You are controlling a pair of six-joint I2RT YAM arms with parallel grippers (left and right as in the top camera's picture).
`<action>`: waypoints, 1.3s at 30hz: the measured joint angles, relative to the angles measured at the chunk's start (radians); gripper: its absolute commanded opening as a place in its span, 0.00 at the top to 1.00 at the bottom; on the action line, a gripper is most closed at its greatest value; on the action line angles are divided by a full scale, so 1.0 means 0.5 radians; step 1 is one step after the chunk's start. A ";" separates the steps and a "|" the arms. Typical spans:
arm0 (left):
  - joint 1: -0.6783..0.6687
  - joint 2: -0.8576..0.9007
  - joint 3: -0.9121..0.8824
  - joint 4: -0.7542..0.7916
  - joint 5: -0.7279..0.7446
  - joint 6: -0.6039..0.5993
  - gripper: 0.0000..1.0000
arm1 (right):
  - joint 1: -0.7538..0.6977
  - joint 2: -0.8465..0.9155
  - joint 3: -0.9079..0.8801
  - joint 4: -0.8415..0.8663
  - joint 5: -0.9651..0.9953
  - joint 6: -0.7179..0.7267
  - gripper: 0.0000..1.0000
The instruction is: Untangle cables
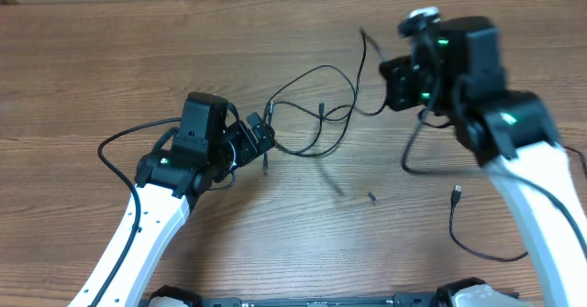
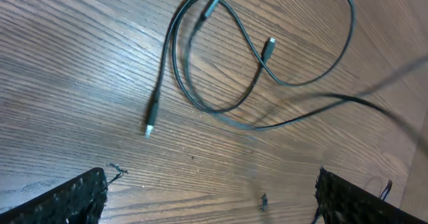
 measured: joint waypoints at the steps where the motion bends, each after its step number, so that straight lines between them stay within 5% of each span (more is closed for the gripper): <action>1: 0.000 0.000 0.000 0.000 0.000 0.000 0.00 | 0.000 -0.081 0.034 0.019 -0.001 0.011 0.96; 8: 0.000 0.000 0.000 0.000 0.000 0.000 0.01 | 0.000 -0.375 0.053 0.074 0.203 0.071 0.96; 25: 0.000 0.000 0.000 0.000 0.000 0.000 0.00 | -0.061 -0.359 0.053 0.430 1.021 0.089 0.96; 39: 0.000 0.000 0.000 0.001 0.000 0.000 0.00 | -0.070 -0.375 0.052 0.874 1.257 -0.606 0.96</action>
